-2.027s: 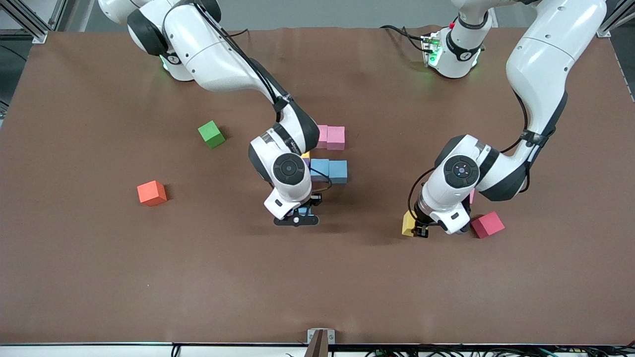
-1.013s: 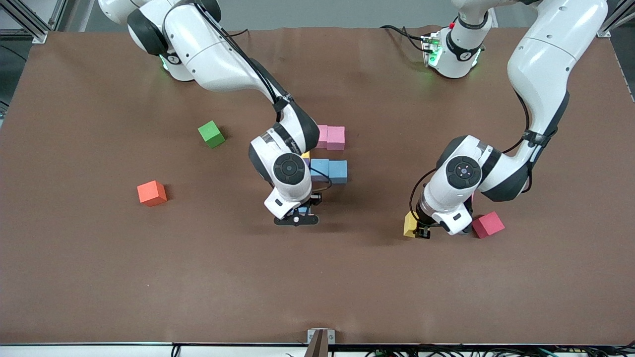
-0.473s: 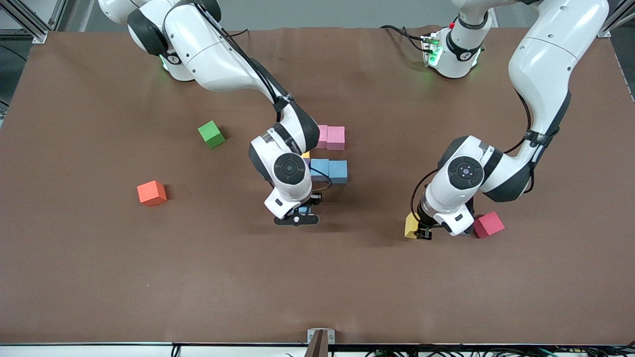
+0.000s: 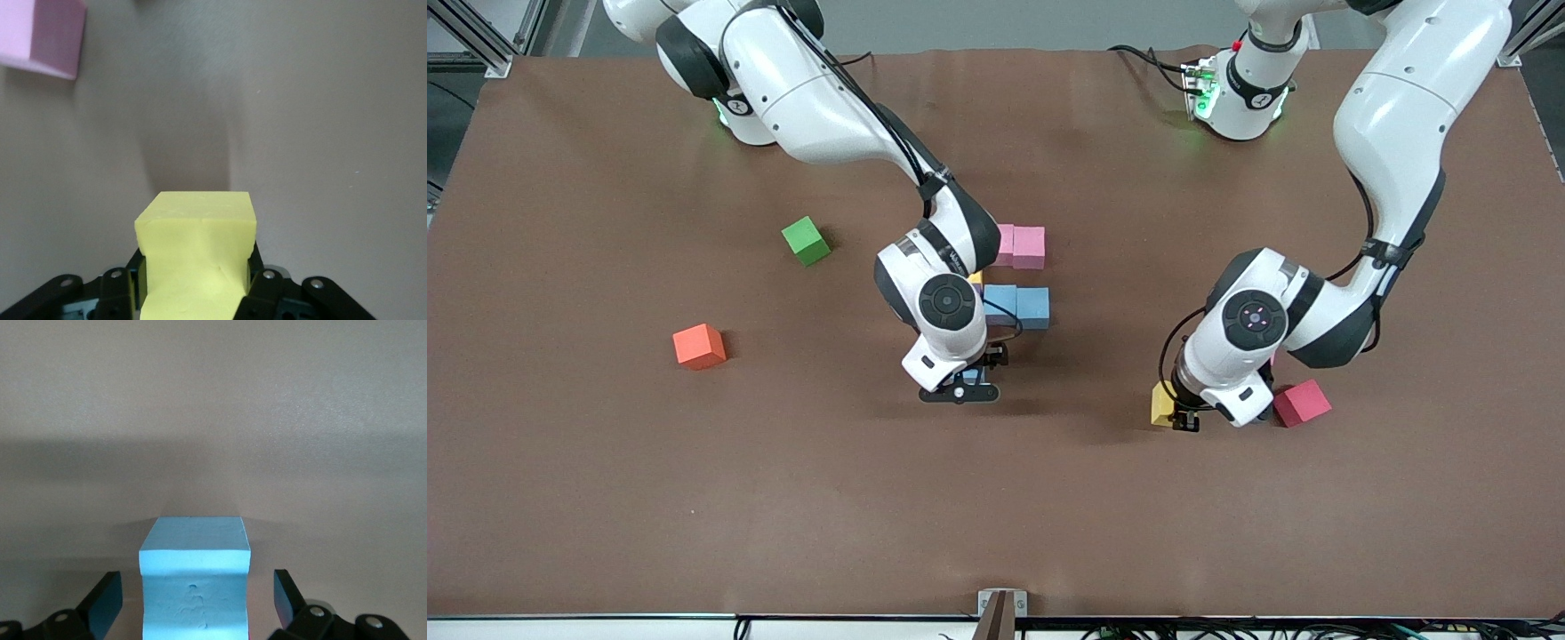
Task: Arrange 11 blocks into digit 3
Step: 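Carry the yellow cube to the column while the right gripper withdraws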
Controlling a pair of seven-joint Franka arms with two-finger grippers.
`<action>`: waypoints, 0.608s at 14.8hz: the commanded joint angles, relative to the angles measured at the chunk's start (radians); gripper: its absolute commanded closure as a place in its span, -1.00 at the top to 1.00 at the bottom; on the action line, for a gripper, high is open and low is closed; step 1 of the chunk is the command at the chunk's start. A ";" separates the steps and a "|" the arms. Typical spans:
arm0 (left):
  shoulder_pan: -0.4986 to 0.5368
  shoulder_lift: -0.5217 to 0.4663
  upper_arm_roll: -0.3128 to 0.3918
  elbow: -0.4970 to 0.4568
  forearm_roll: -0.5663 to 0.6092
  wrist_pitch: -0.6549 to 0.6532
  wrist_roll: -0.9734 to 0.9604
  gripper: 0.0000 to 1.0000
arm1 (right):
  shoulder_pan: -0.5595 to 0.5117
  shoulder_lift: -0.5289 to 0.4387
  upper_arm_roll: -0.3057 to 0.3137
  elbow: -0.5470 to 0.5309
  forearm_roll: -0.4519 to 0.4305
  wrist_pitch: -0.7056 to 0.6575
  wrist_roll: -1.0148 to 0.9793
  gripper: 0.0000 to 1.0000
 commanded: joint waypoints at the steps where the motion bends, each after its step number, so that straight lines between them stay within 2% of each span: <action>1: -0.065 0.078 0.001 0.132 -0.020 -0.079 -0.054 -0.12 | 0.009 -0.036 -0.004 -0.048 -0.013 0.004 0.003 1.00; 3: -0.108 0.112 0.010 0.175 -0.019 -0.081 -0.082 -0.12 | 0.006 -0.037 -0.005 -0.048 -0.011 0.004 -0.013 1.00; 6: -0.237 0.138 0.094 0.241 -0.023 -0.081 -0.122 -0.08 | -0.010 -0.071 -0.005 -0.045 -0.001 -0.029 -0.052 1.00; 9: -0.296 0.173 0.107 0.270 -0.023 -0.076 -0.154 -0.08 | -0.042 -0.114 -0.001 -0.040 0.006 -0.081 -0.056 1.00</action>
